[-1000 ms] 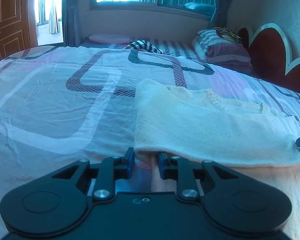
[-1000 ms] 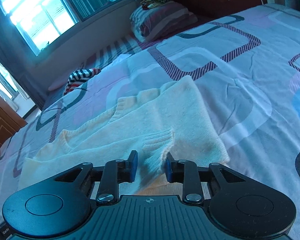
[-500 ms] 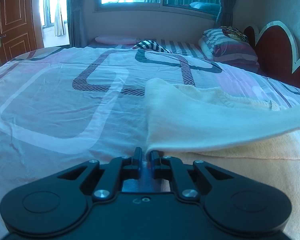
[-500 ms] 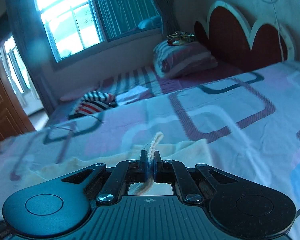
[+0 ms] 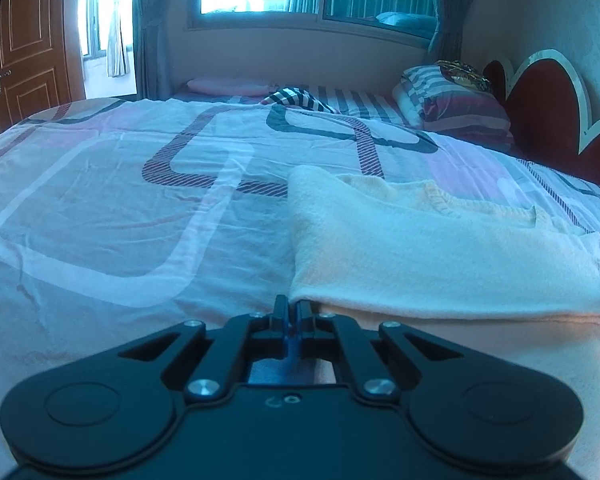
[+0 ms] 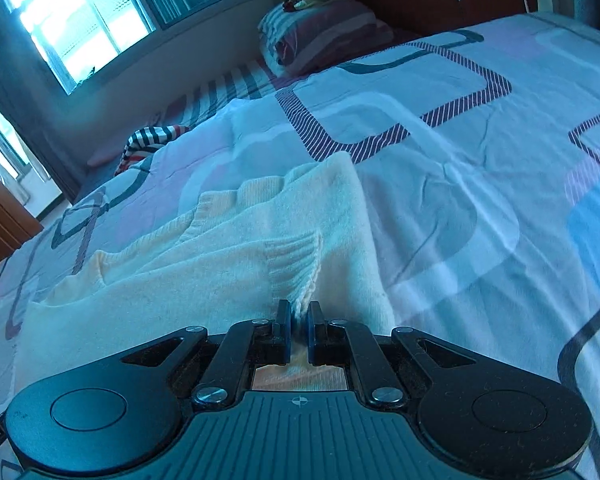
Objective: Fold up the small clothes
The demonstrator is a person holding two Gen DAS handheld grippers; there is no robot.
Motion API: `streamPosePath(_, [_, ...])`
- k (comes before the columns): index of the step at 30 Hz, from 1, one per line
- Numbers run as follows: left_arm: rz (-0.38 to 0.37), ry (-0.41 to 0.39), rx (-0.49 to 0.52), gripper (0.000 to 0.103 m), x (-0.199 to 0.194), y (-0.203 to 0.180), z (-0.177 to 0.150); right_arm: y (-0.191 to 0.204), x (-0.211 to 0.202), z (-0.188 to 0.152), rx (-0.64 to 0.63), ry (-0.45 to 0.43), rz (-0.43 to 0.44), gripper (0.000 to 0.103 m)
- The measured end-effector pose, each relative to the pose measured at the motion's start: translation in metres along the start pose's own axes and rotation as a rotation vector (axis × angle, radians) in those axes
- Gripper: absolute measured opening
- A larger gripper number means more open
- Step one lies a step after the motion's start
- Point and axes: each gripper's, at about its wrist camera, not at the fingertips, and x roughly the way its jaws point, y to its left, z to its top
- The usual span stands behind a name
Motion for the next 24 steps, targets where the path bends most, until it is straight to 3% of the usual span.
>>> streamPosePath(3, [0.015,0.005,-0.010,0.002,0.002,0.001,-0.002,0.002,-0.004,-0.003,0.018,0.007,0.016,0.005])
streamPosePath(7, [0.021,-0.018,0.002,0.002,-0.005,-0.003,-0.002,0.012,-0.006,-0.006,-0.072,-0.012,-0.015,0.003])
streamPosePath(11, [0.021,0.010,0.057,0.002,-0.001,-0.010,-0.006,0.011,-0.003,-0.007,-0.139,-0.028,-0.097,0.003])
streamPosePath(15, [0.001,0.030,0.066,0.004,-0.001,-0.007,-0.005,0.007,-0.007,-0.004,-0.114,-0.021,-0.072,0.004])
streamPosePath(16, [-0.016,0.041,0.045,0.007,-0.003,-0.003,-0.003,0.005,-0.010,-0.003,-0.095,-0.029,-0.067,0.005])
streamPosePath(18, [-0.035,0.068,-0.007,0.034,-0.007,0.006,0.000,0.000,-0.014,0.001,-0.052,-0.035,-0.048,0.010])
streamPosePath(20, [-0.040,0.073,-0.054,0.048,-0.013,0.015,0.004,-0.004,-0.017,0.006,-0.016,-0.053,-0.045,0.022])
streamPosePath(22, [-0.049,0.074,-0.088,0.052,-0.014,0.019,0.009,-0.005,-0.015,0.010,-0.007,-0.059,-0.047,0.026])
streamPosePath(24, [-0.065,0.081,-0.135,0.065,-0.011,0.023,0.017,-0.003,-0.010,0.014,-0.009,-0.059,-0.052,0.029])
